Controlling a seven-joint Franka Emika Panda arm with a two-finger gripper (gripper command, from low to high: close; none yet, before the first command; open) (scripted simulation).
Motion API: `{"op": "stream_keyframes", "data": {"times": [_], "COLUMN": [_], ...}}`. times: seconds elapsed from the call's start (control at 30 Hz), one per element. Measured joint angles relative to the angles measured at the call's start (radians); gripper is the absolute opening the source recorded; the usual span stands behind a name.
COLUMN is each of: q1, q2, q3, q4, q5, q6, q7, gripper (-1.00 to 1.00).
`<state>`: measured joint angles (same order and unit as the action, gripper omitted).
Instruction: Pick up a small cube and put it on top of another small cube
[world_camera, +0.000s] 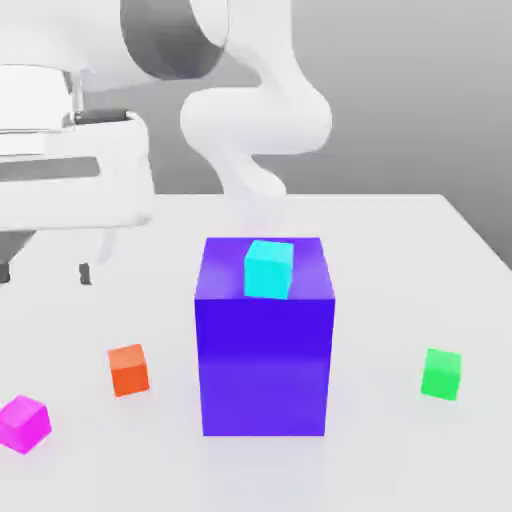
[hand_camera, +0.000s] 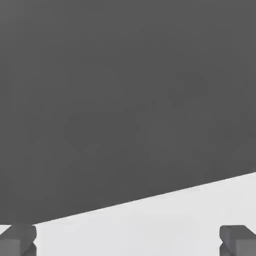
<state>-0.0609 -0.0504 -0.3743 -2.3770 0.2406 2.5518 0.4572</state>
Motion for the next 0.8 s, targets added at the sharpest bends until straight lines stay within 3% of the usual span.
{"op": "stream_keyframes", "data": {"times": [0.33, 0.47, 0.5, 0.7, 0.8], "q1": [-0.148, -0.232, -0.253, -0.263, -0.223], "q2": [0.350, 0.495, 0.525, 0.539, 0.474], "q3": [-0.048, 0.042, 0.067, 0.079, 0.027], "q4": [-0.037, -0.007, 0.000, 0.004, -0.014], "q5": [0.071, 0.166, 0.188, 0.198, 0.146], "q6": [0.133, 0.231, 0.253, 0.263, 0.216], "q7": [-0.131, -0.209, -0.226, -0.233, -0.195], "gripper": [0.00, 0.00, -1.00, -1.00, -1.00]}}
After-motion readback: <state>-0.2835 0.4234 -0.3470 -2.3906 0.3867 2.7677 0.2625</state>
